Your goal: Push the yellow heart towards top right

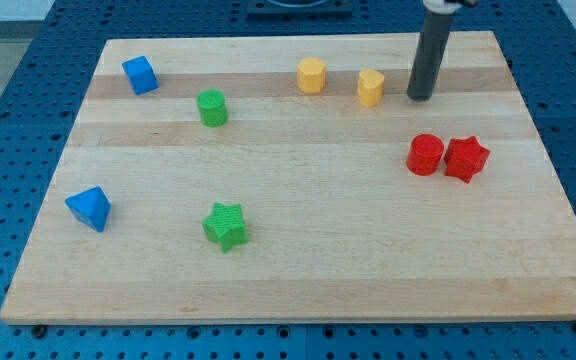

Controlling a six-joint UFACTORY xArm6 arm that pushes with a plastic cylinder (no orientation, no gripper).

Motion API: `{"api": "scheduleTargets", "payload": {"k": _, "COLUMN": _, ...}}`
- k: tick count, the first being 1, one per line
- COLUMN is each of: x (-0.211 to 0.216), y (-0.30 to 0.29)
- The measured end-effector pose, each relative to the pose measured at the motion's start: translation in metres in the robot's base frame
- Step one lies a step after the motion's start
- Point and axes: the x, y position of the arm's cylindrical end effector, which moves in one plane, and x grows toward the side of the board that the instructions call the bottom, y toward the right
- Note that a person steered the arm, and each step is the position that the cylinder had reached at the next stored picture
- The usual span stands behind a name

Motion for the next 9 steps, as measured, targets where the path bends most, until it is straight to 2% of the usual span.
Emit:
{"api": "scheduleTargets", "payload": {"k": 1, "x": 0.038, "y": -0.031}}
{"api": "scheduleTargets", "payload": {"k": 2, "x": 0.052, "y": -0.063}}
{"api": "scheduleTargets", "payload": {"k": 3, "x": 0.021, "y": -0.082}}
{"api": "scheduleTargets", "payload": {"k": 5, "x": -0.031, "y": -0.078}}
{"api": "scheduleTargets", "payload": {"k": 7, "x": -0.067, "y": -0.020}}
{"api": "scheduleTargets", "payload": {"k": 9, "x": -0.084, "y": 0.022}}
